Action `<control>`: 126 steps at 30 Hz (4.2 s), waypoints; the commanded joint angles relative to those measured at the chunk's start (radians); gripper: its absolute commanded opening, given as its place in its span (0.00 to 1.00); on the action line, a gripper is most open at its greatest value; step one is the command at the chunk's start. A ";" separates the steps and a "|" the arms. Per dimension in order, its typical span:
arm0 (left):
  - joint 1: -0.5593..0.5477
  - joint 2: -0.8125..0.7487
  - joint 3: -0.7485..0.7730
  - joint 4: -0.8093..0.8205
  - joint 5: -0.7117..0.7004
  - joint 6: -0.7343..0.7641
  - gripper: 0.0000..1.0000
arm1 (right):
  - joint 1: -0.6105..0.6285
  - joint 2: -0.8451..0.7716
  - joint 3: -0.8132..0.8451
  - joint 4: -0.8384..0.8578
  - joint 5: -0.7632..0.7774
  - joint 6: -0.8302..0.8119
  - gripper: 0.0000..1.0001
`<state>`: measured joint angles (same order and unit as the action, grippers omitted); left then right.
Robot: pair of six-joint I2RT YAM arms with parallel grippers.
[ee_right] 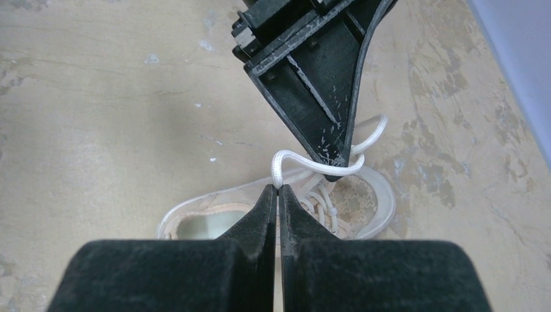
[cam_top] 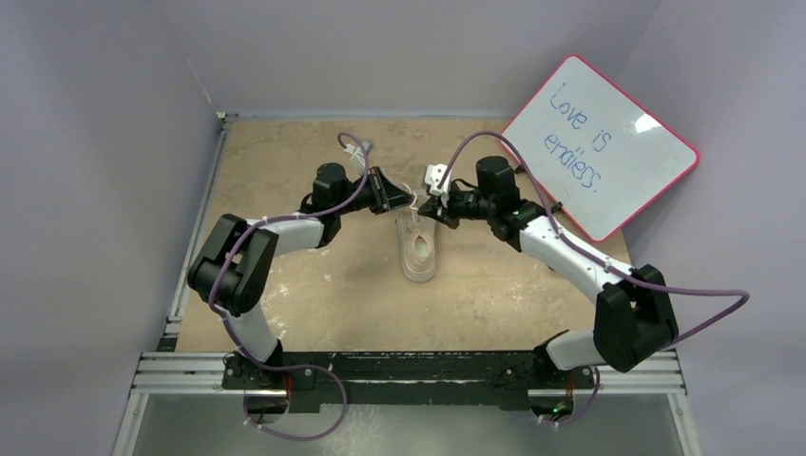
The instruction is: Tie the shoes
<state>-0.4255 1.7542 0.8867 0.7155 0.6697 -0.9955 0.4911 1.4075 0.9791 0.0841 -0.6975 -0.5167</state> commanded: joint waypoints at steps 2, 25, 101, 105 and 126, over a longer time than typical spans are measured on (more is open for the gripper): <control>0.008 -0.007 0.043 0.034 0.018 -0.010 0.00 | 0.009 -0.016 -0.011 0.049 0.080 -0.037 0.00; 0.008 -0.003 0.030 -0.029 -0.005 -0.005 0.00 | 0.166 0.102 -0.062 0.158 0.516 -0.107 0.00; 0.010 0.018 -0.029 -0.111 0.030 0.087 0.00 | -0.034 0.422 0.347 -0.287 0.080 -0.056 0.33; 0.010 0.018 -0.026 -0.111 0.027 0.084 0.00 | -0.027 0.441 0.353 -0.279 0.083 -0.049 0.34; 0.011 -0.010 -0.048 -0.137 0.023 0.084 0.00 | -0.003 0.322 0.285 -0.213 0.306 0.077 0.00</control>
<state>-0.4255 1.7695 0.8272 0.5575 0.6777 -0.9226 0.4866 1.8706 1.2984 -0.1589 -0.5156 -0.5087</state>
